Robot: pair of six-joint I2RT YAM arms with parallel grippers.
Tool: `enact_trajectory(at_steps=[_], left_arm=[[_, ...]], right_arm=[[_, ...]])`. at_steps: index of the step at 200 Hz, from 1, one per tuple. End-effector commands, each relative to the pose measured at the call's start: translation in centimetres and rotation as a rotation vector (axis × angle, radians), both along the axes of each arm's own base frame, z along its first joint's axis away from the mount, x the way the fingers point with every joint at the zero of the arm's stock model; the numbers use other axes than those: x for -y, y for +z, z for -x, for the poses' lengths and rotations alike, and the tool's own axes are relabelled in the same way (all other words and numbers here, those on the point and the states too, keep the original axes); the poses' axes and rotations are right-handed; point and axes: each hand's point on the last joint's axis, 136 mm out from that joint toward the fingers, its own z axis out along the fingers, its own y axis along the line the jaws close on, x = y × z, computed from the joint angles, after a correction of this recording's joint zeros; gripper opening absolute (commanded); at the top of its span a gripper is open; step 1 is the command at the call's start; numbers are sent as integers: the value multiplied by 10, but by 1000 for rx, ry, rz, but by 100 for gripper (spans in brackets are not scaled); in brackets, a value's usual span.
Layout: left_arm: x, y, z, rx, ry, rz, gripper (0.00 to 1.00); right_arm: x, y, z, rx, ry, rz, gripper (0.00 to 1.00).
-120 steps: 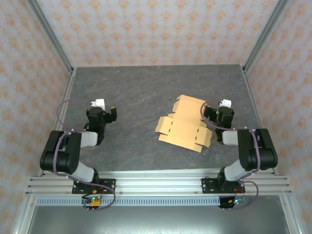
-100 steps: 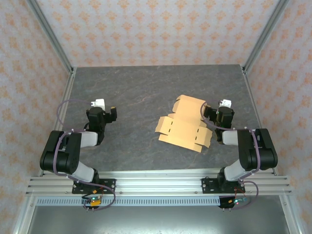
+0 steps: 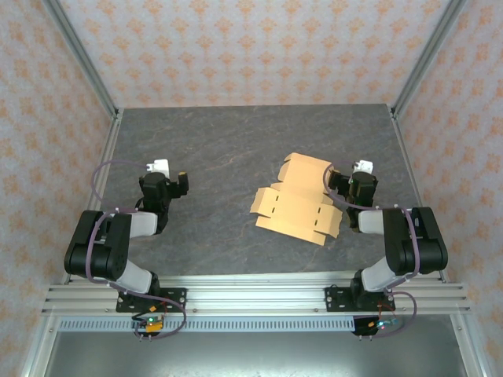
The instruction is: Fold the paper box
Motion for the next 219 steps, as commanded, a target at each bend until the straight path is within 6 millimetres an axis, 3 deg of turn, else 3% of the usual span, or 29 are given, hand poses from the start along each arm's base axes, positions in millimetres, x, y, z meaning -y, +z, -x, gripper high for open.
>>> enact_trajectory(at_steps=[1,44,78,95,117,125,135,142,163,183,203,219], left_arm=[[-2,13,-6,33,9,-16,100],[-3,17,-5,43,27,-29,100],[-9,59,3,-23,136,-76,100],[2,87,10,3,122,52,100],[17,114,18,64,85,215,100],[10,115,25,63,179,301,100],[-11,104,47,15,442,461,100],[-14,98,55,-41,494,484,100],[31,78,43,-176,279,595,100],[93,63,41,-271,46,713,100],[147,53,62,-398,-142,561,100],[178,40,76,-482,-243,468,100]], right_arm=[[4,9,-4,30,-21,-4,99],[11,11,-2,26,-64,-8,99],[20,54,11,13,-151,-63,99],[29,78,22,30,-268,-182,99],[8,90,25,-4,-177,-266,99],[6,85,29,-40,-206,-327,99],[0,78,32,-94,-208,-380,99],[-10,73,31,-133,-160,-402,99],[-40,55,34,-255,-49,-509,96],[-55,34,56,-433,-19,-563,92],[-46,12,88,-590,-108,-529,92],[-50,-1,105,-657,-142,-574,90]])
